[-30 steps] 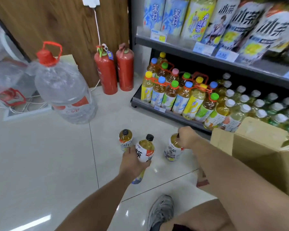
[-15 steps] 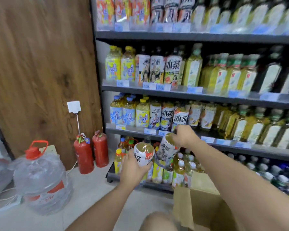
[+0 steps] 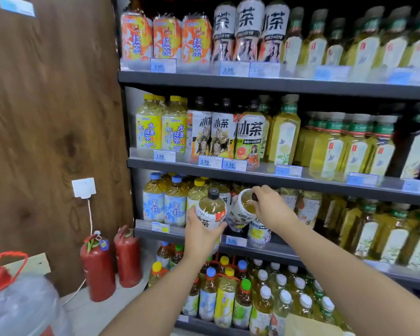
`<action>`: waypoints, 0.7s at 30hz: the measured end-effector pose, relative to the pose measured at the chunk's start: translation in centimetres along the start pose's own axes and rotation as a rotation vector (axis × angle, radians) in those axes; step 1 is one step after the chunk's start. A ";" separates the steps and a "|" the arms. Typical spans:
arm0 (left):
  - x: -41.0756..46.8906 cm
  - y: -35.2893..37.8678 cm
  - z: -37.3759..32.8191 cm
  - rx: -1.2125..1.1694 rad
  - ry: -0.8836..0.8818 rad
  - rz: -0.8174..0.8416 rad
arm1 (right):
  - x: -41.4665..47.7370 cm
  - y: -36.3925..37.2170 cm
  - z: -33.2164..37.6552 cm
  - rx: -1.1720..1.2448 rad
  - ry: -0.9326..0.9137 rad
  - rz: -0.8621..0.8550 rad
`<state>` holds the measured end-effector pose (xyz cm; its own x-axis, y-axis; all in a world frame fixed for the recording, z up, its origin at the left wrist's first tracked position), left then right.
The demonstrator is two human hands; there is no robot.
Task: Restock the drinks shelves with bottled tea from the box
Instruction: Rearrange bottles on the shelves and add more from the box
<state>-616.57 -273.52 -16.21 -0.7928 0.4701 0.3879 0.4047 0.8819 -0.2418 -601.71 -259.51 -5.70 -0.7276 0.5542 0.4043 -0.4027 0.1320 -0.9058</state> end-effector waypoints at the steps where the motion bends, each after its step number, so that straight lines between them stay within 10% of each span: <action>1: 1.0 0.5 0.6 -0.016 0.002 -0.019 | 0.6 1.1 -0.4 -0.019 -0.011 0.003; 9: 6.6 5.3 2.6 0.000 0.046 -0.054 | 5.1 7.4 -1.3 -0.044 -0.051 0.111; 21: 8.1 8.0 6.2 -0.034 -0.018 -0.100 | 4.7 10.8 -2.7 0.397 0.207 -0.186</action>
<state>-622.55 -262.91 -20.49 -0.8382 0.3790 0.3922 0.3379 0.9253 -0.1721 -607.97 -253.30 -13.92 -0.5137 0.7080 0.4845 -0.7256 -0.0571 -0.6858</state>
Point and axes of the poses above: each hand's wrist, its own x-axis towards the middle knuckle, its own y-axis out of the palm, z = x × y, the point moved 7 cm from there along x, towards the middle knuckle, and after that the axes turned 1 degree about y, right-handed, at the moved point
